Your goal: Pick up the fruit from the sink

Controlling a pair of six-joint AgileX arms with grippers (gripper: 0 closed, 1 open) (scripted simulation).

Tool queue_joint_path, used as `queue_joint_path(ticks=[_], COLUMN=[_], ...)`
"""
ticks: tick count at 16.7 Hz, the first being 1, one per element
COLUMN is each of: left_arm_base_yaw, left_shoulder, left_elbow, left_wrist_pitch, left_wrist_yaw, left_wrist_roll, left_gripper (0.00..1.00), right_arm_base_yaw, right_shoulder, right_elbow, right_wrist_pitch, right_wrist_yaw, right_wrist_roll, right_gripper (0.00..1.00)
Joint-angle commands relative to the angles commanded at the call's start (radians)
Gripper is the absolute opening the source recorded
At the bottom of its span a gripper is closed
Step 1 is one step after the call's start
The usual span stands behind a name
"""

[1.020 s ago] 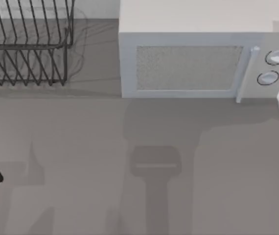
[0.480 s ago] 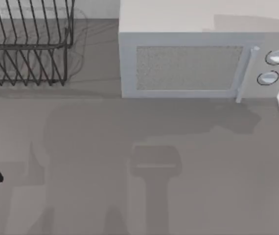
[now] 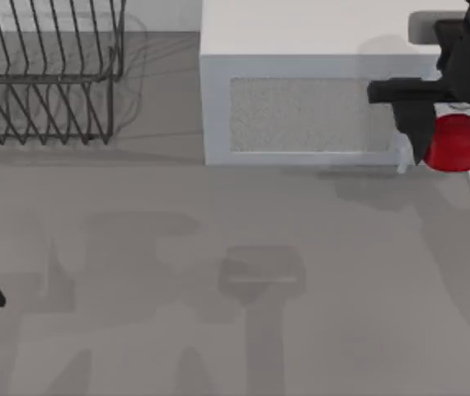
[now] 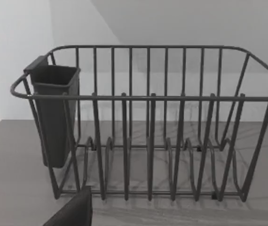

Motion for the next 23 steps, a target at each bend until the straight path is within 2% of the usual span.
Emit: queue_joint_path(ticks=[4,8,16,23], left_arm_base_yaw=[0.000,0.000,0.000,0.000], left_shoulder=[0.000,0.000,0.000,0.000], left_elbow=[0.000,0.000,0.000,0.000], left_wrist_pitch=[0.000,0.000,0.000,0.000], left_wrist_yaw=[0.000,0.000,0.000,0.000], left_wrist_roll=[0.000,0.000,0.000,0.000], left_gripper=[1.00,1.00,1.00,1.00], right_arm_base_yaw=[0.235,0.367,0.374,0.380], right_shoulder=[-0.103,-0.150,-0.143,-0.091], right_elbow=[-0.207,-0.323,-0.369,-0.634], right_wrist_pitch=[0.098,0.159,0.202,0.540], right_wrist_yaw=[-0.005,-0.010,-0.011,-0.011], right_wrist_roll=[0.231,0.365,0.377,0.380], right_gripper=[0.00,0.00,0.00,0.00])
